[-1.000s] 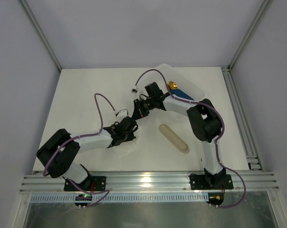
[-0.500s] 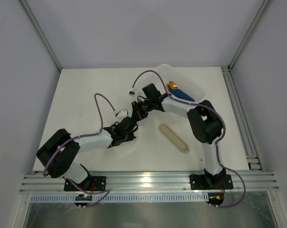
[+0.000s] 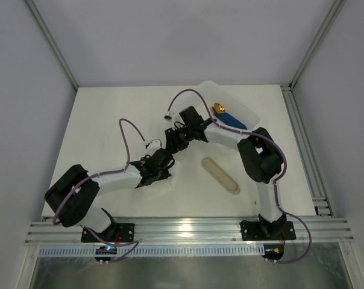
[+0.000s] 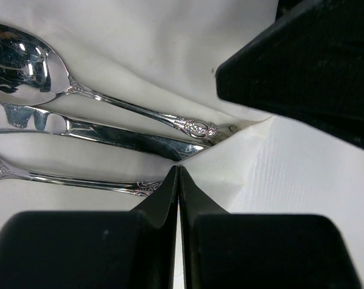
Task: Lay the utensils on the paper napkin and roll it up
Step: Roll the napkin at the center of the board.
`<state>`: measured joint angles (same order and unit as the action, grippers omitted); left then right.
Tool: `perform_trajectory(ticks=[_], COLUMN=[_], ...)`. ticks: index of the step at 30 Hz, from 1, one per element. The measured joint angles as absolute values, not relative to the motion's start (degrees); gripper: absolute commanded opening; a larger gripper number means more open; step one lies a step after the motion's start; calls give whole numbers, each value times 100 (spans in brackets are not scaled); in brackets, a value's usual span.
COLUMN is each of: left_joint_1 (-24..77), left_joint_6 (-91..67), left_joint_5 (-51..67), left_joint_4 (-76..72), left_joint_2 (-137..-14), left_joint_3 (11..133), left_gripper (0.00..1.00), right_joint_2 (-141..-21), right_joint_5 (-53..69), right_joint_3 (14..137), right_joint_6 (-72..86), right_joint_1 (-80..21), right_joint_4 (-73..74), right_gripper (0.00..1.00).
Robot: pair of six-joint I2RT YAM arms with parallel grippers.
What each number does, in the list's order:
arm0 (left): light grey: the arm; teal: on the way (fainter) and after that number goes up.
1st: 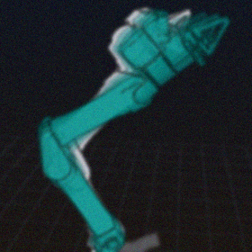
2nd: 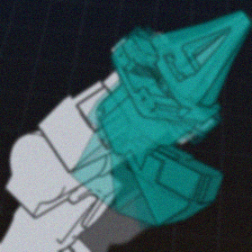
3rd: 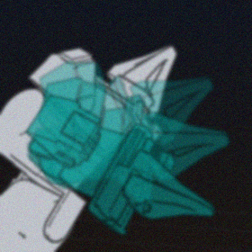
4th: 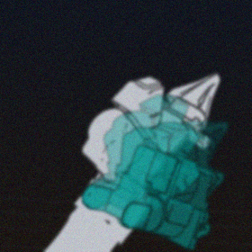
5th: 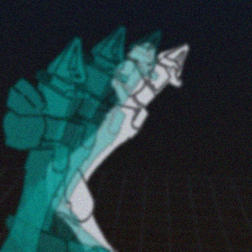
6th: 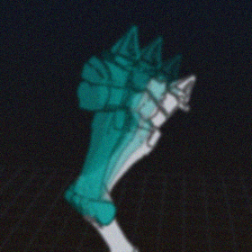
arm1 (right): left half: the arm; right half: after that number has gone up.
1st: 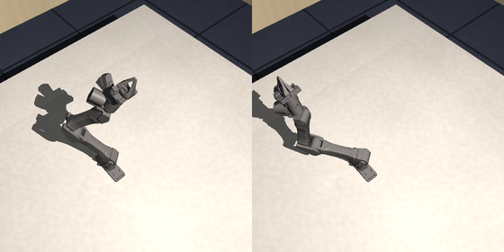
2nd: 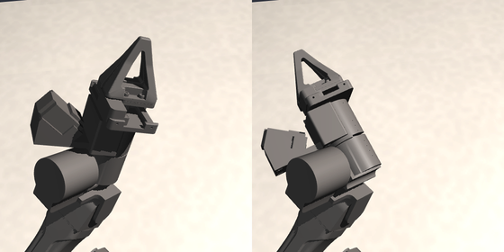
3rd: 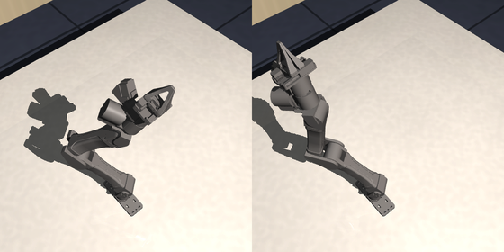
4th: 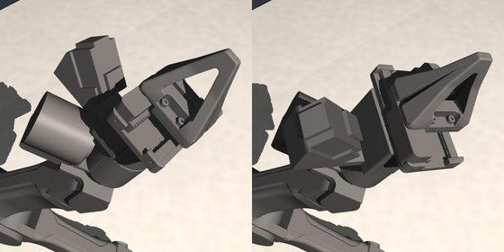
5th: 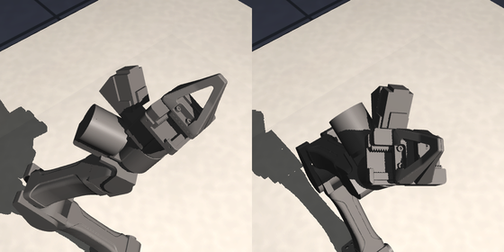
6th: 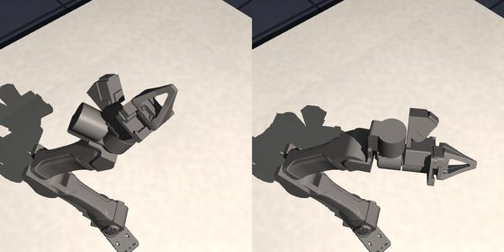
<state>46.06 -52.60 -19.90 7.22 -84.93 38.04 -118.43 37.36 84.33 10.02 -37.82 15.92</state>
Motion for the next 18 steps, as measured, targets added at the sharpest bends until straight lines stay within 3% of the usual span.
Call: perform_trajectory(ticks=[9,18], left_joint_1=[4613,4615], left_joint_6=[-5260,-5260], left_joint_5=[-2005,-2005], left_joint_4=[749,749], left_joint_2=[-8488,-8488], left_joint_3=[3804,3804], left_gripper=[0,0], right_joint_2=[-11131,-10525], right_joint_5=[2453,2624], right_joint_3=[7832,6882], right_joint_6=[1203,899], right_joint_1=[-3758,-3750], right_joint_4=[1608,1511], right_gripper=[61,62])
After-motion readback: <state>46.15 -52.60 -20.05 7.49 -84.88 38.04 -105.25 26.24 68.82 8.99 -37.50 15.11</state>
